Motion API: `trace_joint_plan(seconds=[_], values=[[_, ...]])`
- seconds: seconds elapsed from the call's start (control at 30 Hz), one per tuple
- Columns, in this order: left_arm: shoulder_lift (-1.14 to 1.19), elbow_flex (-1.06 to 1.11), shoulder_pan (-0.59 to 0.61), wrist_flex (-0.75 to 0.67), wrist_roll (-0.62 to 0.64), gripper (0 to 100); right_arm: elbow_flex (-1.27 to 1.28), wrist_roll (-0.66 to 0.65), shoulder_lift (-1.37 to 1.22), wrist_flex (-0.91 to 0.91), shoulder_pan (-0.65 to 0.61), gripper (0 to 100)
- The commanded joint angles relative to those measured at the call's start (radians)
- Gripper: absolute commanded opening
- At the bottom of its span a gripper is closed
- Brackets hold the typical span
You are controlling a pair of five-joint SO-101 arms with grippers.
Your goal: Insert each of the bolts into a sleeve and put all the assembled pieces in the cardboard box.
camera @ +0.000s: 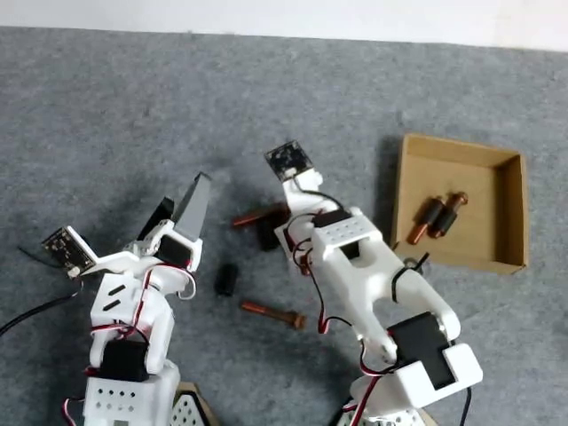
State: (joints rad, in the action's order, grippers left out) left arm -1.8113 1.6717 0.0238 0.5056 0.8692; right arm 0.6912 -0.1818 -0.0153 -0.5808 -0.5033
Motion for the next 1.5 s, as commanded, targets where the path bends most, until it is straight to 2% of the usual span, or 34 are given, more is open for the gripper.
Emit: trace_joint_plan(seconds=[0.0,0.23,0.4,0.6,0.73,0.9,1.13,1.47], values=[[-0.016,-0.002,0.004,-0.028,-0.011,29,-0.012,-0.009,0.007,-0.024,-0.002,0.6],[-0.016,-0.002,0.004,-0.028,-0.011,29,-0.013,0.000,0.045,-0.050,-0.004,1.1],[-0.016,-0.002,0.004,-0.028,-0.011,29,-0.007,0.034,0.150,-0.048,-0.004,10.6],[-0.016,-0.005,0.013,-0.028,-0.006,29,-0.008,0.034,0.216,-0.047,-0.004,10.8],[-0.016,-0.013,0.094,-0.029,0.034,29,-0.012,0.034,0.214,-0.047,-0.035,10.8],[-0.016,-0.018,0.193,-0.063,0.106,29,-0.012,0.038,0.116,-0.047,-0.110,10.8],[-0.016,-0.016,0.194,-0.063,0.106,29,-0.143,0.040,-0.120,-0.041,-0.111,10.8],[-0.016,-0.016,0.193,-0.063,0.106,29,-0.180,0.118,-0.142,-0.088,-0.097,10.8]])
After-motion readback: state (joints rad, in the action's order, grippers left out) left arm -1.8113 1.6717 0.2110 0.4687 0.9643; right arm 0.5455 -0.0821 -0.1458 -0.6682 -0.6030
